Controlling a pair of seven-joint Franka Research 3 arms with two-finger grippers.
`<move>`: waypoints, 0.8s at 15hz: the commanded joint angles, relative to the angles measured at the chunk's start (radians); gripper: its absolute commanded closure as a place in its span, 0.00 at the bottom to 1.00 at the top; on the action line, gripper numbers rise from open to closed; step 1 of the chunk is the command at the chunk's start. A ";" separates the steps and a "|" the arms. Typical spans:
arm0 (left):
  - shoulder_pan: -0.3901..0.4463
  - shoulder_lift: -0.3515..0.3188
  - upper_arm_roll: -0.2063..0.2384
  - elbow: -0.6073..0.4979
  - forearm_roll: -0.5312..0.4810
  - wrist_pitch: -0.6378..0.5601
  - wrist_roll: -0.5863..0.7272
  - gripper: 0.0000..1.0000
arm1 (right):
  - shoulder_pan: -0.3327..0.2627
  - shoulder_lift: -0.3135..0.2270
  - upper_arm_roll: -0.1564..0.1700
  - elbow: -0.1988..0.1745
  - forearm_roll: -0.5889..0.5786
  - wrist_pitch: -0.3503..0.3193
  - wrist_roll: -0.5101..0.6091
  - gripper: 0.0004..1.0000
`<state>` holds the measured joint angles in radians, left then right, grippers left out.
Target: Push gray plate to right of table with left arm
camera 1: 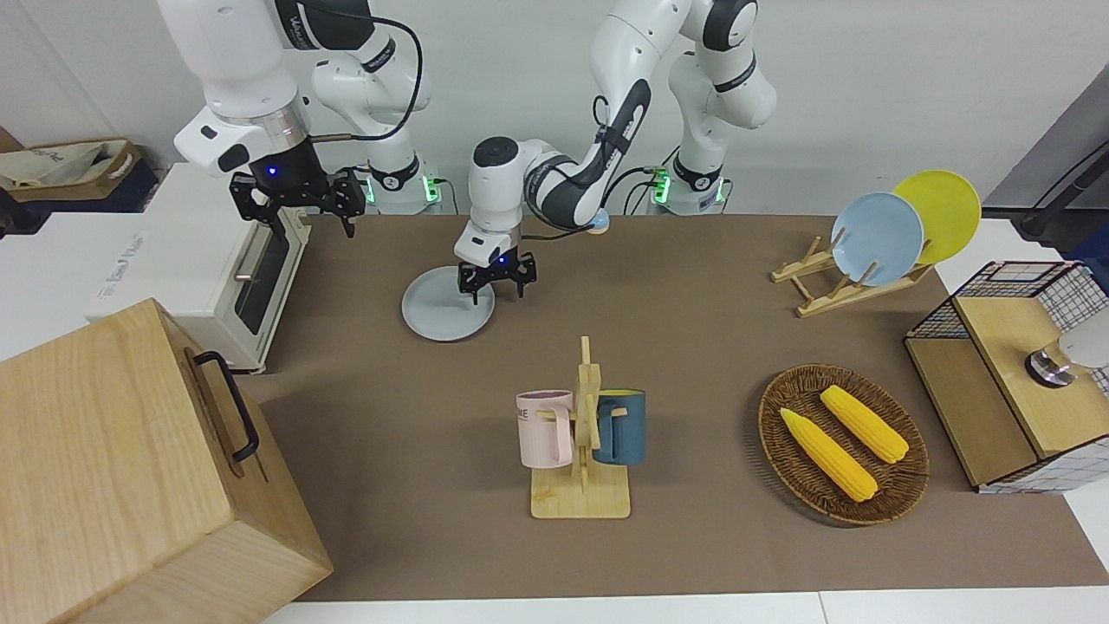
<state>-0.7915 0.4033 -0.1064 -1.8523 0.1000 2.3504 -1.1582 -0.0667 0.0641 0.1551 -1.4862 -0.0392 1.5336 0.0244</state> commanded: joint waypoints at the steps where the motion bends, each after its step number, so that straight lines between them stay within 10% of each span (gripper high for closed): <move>1: 0.090 -0.115 0.001 -0.045 -0.015 -0.107 0.165 0.01 | -0.001 -0.006 0.000 0.001 0.007 -0.010 0.003 0.02; 12: 0.392 -0.382 0.002 -0.082 -0.154 -0.517 0.638 0.01 | -0.001 -0.006 0.000 0.001 0.007 -0.010 0.003 0.02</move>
<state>-0.4604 0.0902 -0.0956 -1.8828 -0.0337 1.8949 -0.6137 -0.0667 0.0641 0.1551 -1.4862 -0.0392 1.5336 0.0244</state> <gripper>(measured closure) 0.004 0.013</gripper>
